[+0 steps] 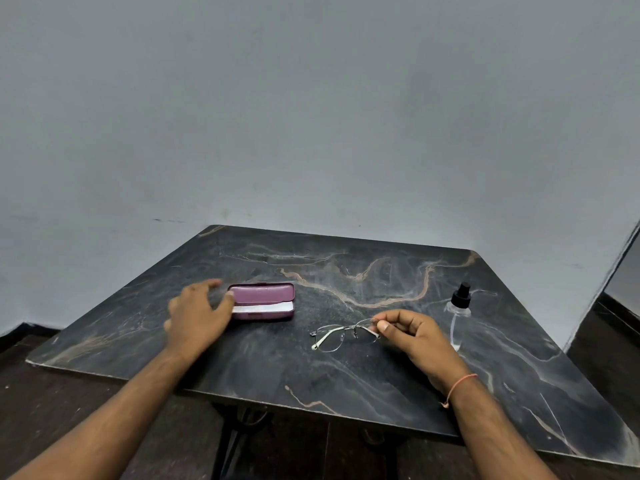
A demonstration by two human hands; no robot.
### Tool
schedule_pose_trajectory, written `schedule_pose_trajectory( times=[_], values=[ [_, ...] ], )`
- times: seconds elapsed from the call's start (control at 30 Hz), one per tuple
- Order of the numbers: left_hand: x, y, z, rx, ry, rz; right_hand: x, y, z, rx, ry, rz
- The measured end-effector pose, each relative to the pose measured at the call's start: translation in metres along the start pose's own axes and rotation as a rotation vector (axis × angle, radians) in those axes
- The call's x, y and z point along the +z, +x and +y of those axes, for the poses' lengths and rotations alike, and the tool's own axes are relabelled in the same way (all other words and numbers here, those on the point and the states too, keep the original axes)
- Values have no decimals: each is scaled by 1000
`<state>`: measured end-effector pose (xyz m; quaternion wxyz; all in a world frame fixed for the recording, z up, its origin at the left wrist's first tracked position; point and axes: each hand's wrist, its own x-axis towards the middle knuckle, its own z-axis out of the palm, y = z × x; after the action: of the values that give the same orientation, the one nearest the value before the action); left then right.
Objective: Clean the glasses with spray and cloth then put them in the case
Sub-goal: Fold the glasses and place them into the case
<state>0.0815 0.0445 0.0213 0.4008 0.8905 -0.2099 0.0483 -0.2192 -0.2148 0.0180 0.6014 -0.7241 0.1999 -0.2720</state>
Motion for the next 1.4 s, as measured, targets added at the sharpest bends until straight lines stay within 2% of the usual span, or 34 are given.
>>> schedule_pose_trajectory(
  times=[0.07, 0.23, 0.4, 0.77, 1.07, 1.4],
  values=[
    [-4, 6, -12, -77, 10, -75, 0, 1, 0, 3, 36, 29],
    [-3, 2, -6, -4, 78, -170, -1, -1, -3, -12, 76, 83],
    [-7, 6, -9, -20, 73, -265, 0, -2, -7, -10, 103, 138],
    [3, -19, 11, 262, -26, -471, 6, -9, -16, -26, 93, 243],
    [37, -65, 52, 419, -93, -461, 15, -26, -13, 24, 65, 258],
    [42, -69, 45, 432, -106, -394, 22, -34, -2, -37, -135, 235]
  ],
)
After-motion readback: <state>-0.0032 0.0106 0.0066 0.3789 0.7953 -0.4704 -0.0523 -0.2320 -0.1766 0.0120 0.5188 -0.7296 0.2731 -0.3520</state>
